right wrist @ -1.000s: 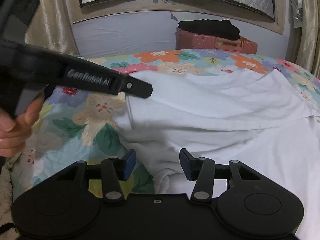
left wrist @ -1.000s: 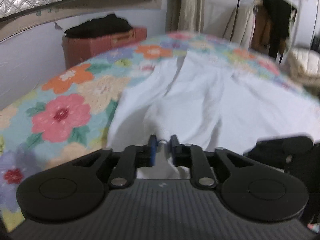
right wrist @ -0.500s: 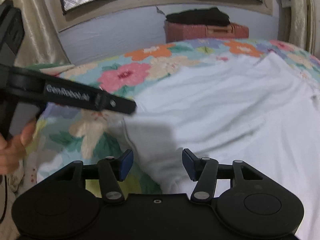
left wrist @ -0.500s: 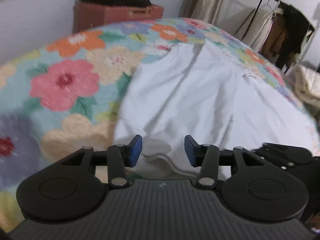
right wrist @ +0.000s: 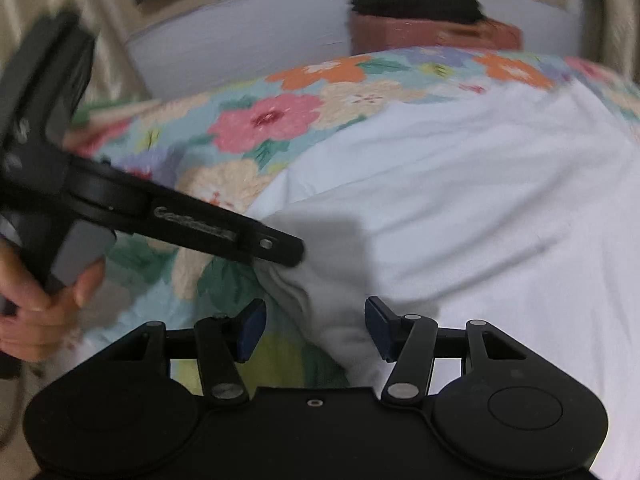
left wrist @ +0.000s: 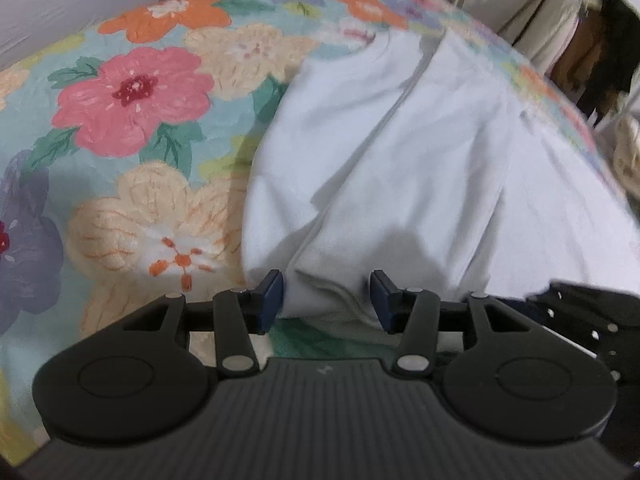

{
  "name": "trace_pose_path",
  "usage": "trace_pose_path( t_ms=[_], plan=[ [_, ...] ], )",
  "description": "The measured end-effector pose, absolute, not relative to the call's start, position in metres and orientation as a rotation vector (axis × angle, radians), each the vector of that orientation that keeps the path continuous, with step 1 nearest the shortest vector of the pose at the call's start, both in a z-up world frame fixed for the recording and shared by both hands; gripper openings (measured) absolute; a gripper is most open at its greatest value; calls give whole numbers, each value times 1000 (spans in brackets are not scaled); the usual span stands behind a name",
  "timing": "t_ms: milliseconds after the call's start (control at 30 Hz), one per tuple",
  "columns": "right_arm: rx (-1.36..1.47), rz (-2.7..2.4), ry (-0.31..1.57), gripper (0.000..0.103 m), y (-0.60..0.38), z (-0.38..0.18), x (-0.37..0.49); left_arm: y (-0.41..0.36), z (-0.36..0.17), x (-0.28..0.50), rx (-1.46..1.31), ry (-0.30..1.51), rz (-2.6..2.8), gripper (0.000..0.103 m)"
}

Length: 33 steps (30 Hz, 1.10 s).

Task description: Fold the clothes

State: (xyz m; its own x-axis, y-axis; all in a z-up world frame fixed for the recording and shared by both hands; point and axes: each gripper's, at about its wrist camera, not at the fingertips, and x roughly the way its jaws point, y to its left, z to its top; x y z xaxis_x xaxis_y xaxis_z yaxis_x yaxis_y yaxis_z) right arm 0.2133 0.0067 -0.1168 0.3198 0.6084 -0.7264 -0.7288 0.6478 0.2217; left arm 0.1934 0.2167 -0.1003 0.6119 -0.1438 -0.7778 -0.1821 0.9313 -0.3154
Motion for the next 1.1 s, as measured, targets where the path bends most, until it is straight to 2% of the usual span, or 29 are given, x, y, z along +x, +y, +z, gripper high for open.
trace_pose_path(
  t_ms=[67,167,300,400,500,800,967,1100],
  plan=[
    [-125,852,883,61,-11,-107,216,215,-81,184,-400,829,23,48],
    [-115,769,873,61,-47,-90,216,199,-59,176,-343,741,15,57],
    [-54,661,884,65,-113,-78,200,168,-53,174,-316,745,-86,57],
    [-61,602,890,65,-162,-78,187,121,-46,163,-149,756,-130,58],
    [-54,516,916,65,-204,-80,179,68,-40,149,55,757,-178,67],
    [255,372,928,66,-332,-90,142,-26,-58,136,121,883,-412,67],
    [404,353,931,66,-364,-108,137,-57,-58,133,147,882,-491,67],
    [407,356,941,66,-378,-111,123,-82,-60,129,116,883,-554,67]
  ],
)
